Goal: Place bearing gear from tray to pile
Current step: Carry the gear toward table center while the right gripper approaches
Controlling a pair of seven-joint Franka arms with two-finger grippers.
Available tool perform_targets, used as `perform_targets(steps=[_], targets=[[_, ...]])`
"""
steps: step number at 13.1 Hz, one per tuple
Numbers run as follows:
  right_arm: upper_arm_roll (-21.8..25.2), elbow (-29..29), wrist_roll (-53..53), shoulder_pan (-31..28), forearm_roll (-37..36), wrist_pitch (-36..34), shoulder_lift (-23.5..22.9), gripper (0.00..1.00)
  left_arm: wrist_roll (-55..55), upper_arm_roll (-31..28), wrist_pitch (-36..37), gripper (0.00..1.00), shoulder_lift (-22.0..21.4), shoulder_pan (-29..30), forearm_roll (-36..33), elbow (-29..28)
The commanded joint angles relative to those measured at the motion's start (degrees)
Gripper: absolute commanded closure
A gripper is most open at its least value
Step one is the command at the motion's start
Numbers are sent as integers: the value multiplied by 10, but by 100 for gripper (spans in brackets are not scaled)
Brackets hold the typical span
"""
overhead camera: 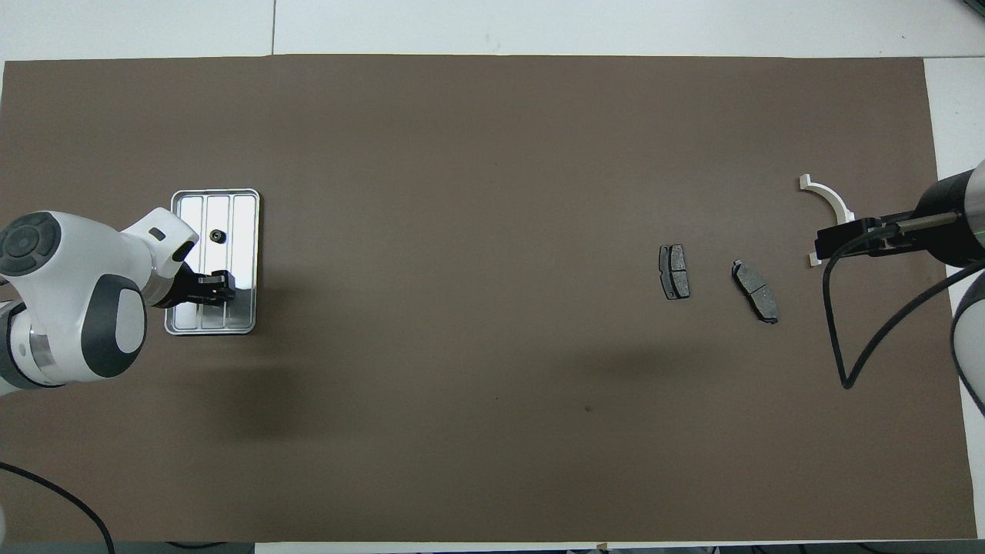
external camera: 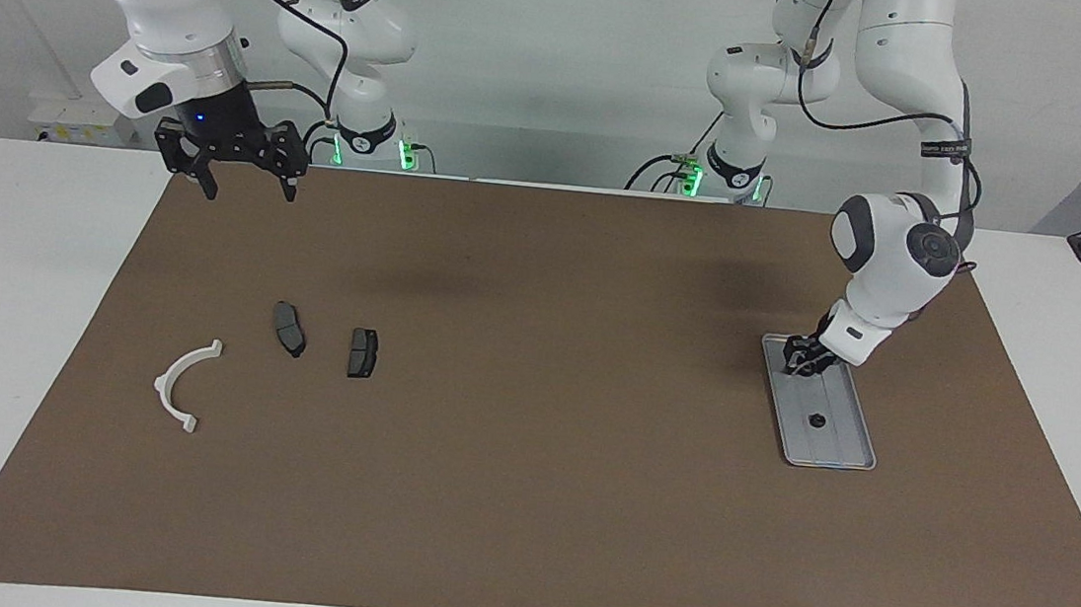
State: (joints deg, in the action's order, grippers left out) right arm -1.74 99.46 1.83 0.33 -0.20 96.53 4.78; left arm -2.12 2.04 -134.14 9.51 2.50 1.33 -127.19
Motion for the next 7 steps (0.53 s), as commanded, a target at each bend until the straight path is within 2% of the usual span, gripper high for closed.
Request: perform_targets(steps=[1,3,4,7], targets=[[-3,57,-2,-2,4,50,20,0,5,-2,-12,72,-2,1,-4,-11],[-2,90,-28,19,9,89,19,0,5,-2,-9,95,-2,2,-4,-10],[-3,102,-55,23,12,106,16,0,4,-2,-2,100,-2,3,-3,-5],[-3,128,-119,52,12,150,1,0,-36,1,57,100,-2,-9,0,54]])
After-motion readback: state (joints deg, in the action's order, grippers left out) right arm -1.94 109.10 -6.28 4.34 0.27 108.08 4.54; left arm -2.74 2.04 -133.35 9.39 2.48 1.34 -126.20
